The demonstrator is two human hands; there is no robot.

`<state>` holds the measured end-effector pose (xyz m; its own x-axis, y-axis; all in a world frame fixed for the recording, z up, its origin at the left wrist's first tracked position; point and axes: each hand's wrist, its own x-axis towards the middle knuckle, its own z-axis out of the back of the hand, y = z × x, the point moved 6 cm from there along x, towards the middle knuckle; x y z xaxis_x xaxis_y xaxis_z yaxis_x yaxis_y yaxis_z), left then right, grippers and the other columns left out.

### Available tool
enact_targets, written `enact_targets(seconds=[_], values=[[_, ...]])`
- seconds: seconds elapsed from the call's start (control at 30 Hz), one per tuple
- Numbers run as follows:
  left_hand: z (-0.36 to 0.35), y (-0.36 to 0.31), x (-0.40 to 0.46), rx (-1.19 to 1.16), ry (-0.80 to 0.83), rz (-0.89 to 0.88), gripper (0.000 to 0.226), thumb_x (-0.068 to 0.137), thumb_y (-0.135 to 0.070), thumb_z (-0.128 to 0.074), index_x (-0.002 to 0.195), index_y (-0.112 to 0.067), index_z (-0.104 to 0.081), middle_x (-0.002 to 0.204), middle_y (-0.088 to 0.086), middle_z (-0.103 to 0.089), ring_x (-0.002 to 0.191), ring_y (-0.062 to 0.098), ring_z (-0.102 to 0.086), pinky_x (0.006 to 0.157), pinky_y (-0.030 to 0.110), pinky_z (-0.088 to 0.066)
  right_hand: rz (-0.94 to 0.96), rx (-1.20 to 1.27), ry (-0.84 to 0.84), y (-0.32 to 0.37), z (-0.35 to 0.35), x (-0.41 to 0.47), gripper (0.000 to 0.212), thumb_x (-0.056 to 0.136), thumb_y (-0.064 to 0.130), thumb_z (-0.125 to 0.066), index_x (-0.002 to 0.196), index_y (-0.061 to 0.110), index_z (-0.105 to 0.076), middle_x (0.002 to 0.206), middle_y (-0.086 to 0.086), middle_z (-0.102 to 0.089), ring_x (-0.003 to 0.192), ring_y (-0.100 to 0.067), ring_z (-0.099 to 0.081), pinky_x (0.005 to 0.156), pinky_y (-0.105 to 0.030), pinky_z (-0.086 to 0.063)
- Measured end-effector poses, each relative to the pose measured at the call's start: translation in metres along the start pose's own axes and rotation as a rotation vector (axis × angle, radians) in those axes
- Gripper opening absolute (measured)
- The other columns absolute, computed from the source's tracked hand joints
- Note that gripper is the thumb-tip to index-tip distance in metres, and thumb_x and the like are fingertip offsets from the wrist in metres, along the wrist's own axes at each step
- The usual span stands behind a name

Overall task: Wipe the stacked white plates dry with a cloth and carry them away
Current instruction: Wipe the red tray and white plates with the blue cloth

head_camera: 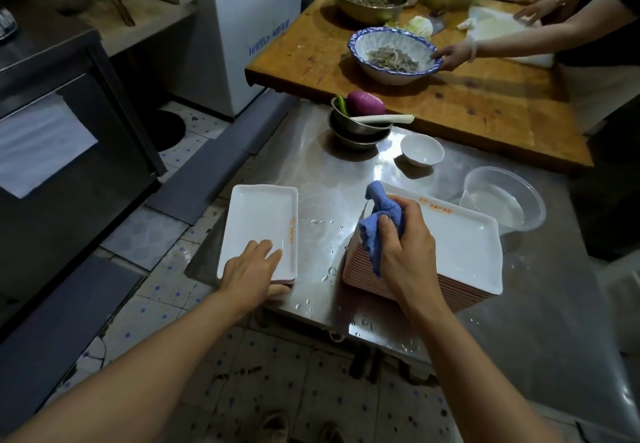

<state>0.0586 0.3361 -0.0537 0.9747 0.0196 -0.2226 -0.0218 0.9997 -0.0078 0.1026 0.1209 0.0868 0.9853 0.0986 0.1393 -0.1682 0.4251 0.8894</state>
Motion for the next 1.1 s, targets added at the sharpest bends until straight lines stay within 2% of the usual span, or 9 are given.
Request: enact_targets(seconds=[0.1, 0.17, 0.33, 0.47, 0.57, 0.7, 0.8, 0.93, 1.1], values=[[0.019, -0.011, 0.005, -0.156, -0.031, 0.091, 0.06, 0.089, -0.064, -0.039, 0.129, -0.02, -0.048, 0.132, 0.002, -0.045, 0.119, 0.022, -0.04, 0.082, 0.036, -0.043, -0.007, 0.009, -0.04, -0.003, 0.012, -0.001, 0.016, 0.098, 0.02, -0.045, 0.113, 0.025, -0.048, 0.09, 0.013, -0.059, 0.08, -0.002, -0.06, 0.065, -0.012, -0.047], [0.042, -0.028, 0.011, -0.422, -0.096, 0.154, 0.056, 0.091, -0.059, -0.038, 0.129, -0.021, -0.05, 0.133, 0.001, -0.049, 0.121, 0.022, -0.044, 0.088, 0.038, -0.041, -0.024, 0.01, -0.089, -0.006, 0.025, -0.001, 0.013, 0.098, 0.021, -0.046, 0.11, 0.026, -0.045, 0.091, 0.014, -0.057, 0.079, 0.001, -0.059, 0.063, -0.009, -0.046], [0.093, -0.079, 0.03, -0.936, -0.204, 0.178, 0.044, 0.091, -0.051, -0.046, 0.122, -0.021, -0.058, 0.11, 0.0, -0.064, 0.098, 0.016, -0.057, 0.083, 0.031, -0.043, -0.06, -0.008, -0.218, -0.015, 0.063, -0.001, 0.008, 0.096, 0.018, -0.048, 0.103, 0.021, -0.044, 0.086, 0.015, -0.054, 0.074, 0.015, -0.054, 0.059, -0.002, -0.039], [0.107, -0.105, 0.041, -0.947, -0.18, 0.144, 0.039, 0.085, -0.029, -0.063, 0.123, -0.023, -0.056, 0.076, -0.008, -0.055, 0.071, 0.008, -0.052, 0.061, 0.023, -0.038, -0.098, -0.037, -0.259, -0.023, 0.082, -0.002, 0.007, 0.095, 0.018, -0.049, 0.099, 0.022, -0.045, 0.085, 0.015, -0.055, 0.073, 0.009, -0.055, 0.059, -0.005, -0.04], [0.105, -0.108, 0.045, -0.949, -0.184, 0.156, 0.044, 0.083, -0.011, -0.062, 0.125, -0.023, -0.058, 0.066, -0.008, -0.049, 0.062, 0.008, -0.047, 0.054, 0.02, -0.034, -0.115, -0.039, -0.211, -0.027, 0.079, -0.001, 0.007, 0.095, 0.018, -0.05, 0.099, 0.023, -0.048, 0.088, 0.011, -0.058, 0.079, 0.004, -0.056, 0.065, -0.007, -0.041], [0.103, -0.108, 0.044, -1.037, -0.152, 0.151, 0.047, 0.085, -0.007, -0.06, 0.13, -0.023, -0.056, 0.067, -0.003, -0.051, 0.063, 0.01, -0.048, 0.053, 0.02, -0.037, -0.08, -0.149, -0.08, -0.027, 0.051, 0.005, 0.013, 0.094, 0.015, -0.051, 0.106, 0.012, -0.053, 0.109, -0.005, -0.056, 0.098, -0.016, -0.054, 0.089, -0.034, -0.045], [0.103, -0.108, 0.044, -1.066, -0.143, 0.139, 0.047, 0.084, -0.003, -0.059, 0.129, -0.02, -0.056, 0.068, 0.001, -0.052, 0.065, 0.015, -0.05, 0.057, 0.023, -0.042, -0.019, -0.46, 0.067, -0.033, 0.021, 0.013, 0.028, 0.094, 0.021, -0.052, 0.119, 0.009, -0.056, 0.134, -0.012, -0.04, 0.124, -0.025, -0.035, 0.107, -0.036, -0.029], [0.102, -0.108, 0.046, -1.056, -0.131, 0.129, 0.046, 0.085, -0.004, -0.061, 0.128, -0.018, -0.056, 0.066, -0.001, -0.05, 0.062, 0.011, -0.049, 0.055, 0.019, -0.039, 0.104, -0.678, 0.118, -0.035, -0.001, 0.021, 0.026, 0.092, 0.023, -0.055, 0.113, 0.011, -0.064, 0.122, -0.012, -0.046, 0.11, -0.029, -0.04, 0.083, -0.028, -0.029], [0.104, -0.108, 0.047, -1.018, -0.133, 0.126, 0.048, 0.085, -0.002, -0.061, 0.13, -0.018, -0.054, 0.068, -0.001, -0.05, 0.061, 0.011, -0.048, 0.051, 0.012, -0.037, 0.149, -0.867, 0.219, -0.041, -0.013, 0.05, 0.039, 0.085, 0.027, -0.062, 0.123, 0.018, -0.055, 0.13, -0.004, -0.044, 0.118, -0.025, -0.04, 0.094, -0.034, -0.027]])
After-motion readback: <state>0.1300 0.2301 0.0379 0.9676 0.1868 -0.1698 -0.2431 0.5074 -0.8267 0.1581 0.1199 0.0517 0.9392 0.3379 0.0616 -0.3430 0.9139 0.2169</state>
